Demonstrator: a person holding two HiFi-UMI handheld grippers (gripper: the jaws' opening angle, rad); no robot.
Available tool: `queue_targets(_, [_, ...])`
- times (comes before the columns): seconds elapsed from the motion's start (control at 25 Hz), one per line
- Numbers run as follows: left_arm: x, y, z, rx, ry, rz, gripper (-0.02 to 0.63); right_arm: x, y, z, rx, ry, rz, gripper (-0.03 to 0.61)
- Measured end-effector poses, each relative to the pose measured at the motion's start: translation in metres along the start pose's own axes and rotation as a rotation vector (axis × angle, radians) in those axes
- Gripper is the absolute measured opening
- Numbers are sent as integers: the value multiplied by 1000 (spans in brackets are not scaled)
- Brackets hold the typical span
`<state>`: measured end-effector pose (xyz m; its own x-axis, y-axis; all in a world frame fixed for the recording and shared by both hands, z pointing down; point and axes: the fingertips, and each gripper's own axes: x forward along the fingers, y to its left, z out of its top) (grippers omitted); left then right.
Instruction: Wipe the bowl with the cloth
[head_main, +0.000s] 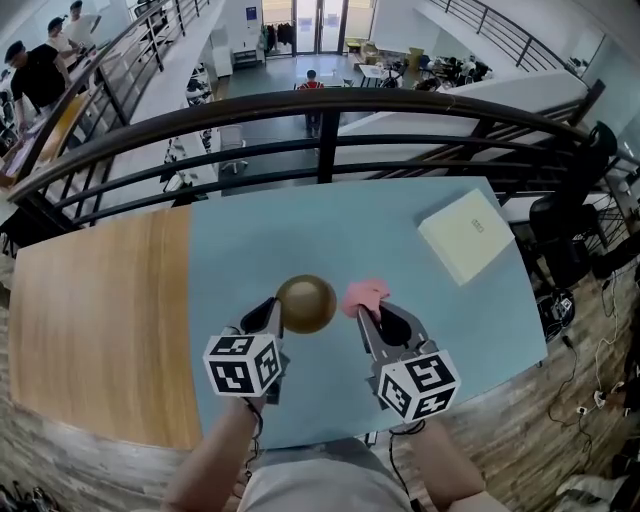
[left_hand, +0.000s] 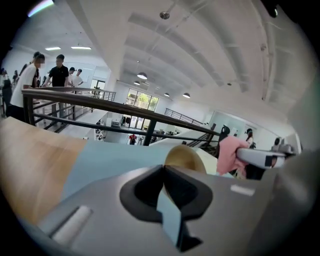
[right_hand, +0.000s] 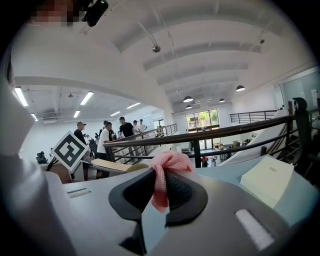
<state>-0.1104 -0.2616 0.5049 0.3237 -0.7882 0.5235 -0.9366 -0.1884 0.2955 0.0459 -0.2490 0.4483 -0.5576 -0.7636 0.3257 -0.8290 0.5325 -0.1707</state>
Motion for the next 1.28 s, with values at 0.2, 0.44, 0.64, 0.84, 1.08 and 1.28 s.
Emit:
queue_targets(0.2, [30,15,1,-82,32,-10,15,20,-28,-21,-4,4,-78,49])
queue_targets(0.44, [63,33,-2,-133,44,2,18,41,-49,-52,23,50,-90,49])
queue_targets(0.64, [98,50,-21,-178,65,10,17,60,-58,-83,29,88,-72,49])
queue_targets(0.84, [134,67,-42,-272,91,-7,17,81,-65,-104,32,107,-51,49])
queue_targets(1.08, [162,87,-68,-344,105,-2,17,92,-64,-132,43,135,-37,49])
queue_targets(1.28, [185,97,-93,-404,124,6,15,91,-65,-154,48,156,-29,49])
